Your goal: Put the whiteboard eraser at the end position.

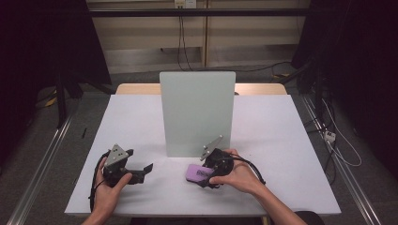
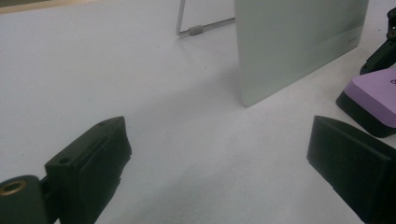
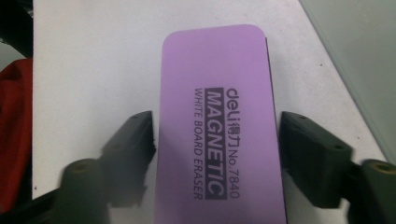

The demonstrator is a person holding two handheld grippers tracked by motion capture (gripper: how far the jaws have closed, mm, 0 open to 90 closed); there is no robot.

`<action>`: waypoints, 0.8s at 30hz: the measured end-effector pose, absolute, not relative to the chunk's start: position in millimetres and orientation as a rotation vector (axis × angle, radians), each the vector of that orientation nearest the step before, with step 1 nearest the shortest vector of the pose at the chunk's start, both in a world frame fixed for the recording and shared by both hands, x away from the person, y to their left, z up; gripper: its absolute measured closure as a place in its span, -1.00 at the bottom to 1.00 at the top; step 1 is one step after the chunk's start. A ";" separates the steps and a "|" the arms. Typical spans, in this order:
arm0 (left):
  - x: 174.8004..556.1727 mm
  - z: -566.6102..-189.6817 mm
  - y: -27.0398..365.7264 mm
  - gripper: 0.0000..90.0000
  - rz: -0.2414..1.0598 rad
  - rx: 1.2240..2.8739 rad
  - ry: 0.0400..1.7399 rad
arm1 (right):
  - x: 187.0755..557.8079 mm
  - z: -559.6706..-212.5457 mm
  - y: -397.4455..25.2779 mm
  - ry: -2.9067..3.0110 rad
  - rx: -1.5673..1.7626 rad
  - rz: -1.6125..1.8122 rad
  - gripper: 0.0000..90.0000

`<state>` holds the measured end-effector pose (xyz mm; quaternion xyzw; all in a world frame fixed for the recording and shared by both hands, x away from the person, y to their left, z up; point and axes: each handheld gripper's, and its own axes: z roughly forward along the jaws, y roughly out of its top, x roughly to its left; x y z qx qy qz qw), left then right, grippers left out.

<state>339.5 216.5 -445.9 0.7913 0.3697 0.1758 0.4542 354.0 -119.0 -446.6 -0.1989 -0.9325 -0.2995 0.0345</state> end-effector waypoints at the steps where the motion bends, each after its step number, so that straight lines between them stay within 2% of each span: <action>1: 339.5 -445.8 216.5 -0.88 0.435 1.955 0.910 | 353.9 -446.7 -119.1 -2.865 -0.626 -0.914 -0.43; 7: 339.3 -446.0 216.1 -0.88 0.431 1.954 0.911 | 354.1 -445.7 -120.0 -2.872 -0.671 -0.953 -0.73; 11: 339.4 -445.9 216.2 -0.88 0.433 1.955 0.910 | 353.9 -444.6 -121.1 -2.875 -0.676 -0.978 -0.82; 24: 339.4 -446.1 215.8 -0.88 0.429 1.951 0.913 | 352.4 -437.3 -125.6 -2.861 -0.720 -1.083 -0.80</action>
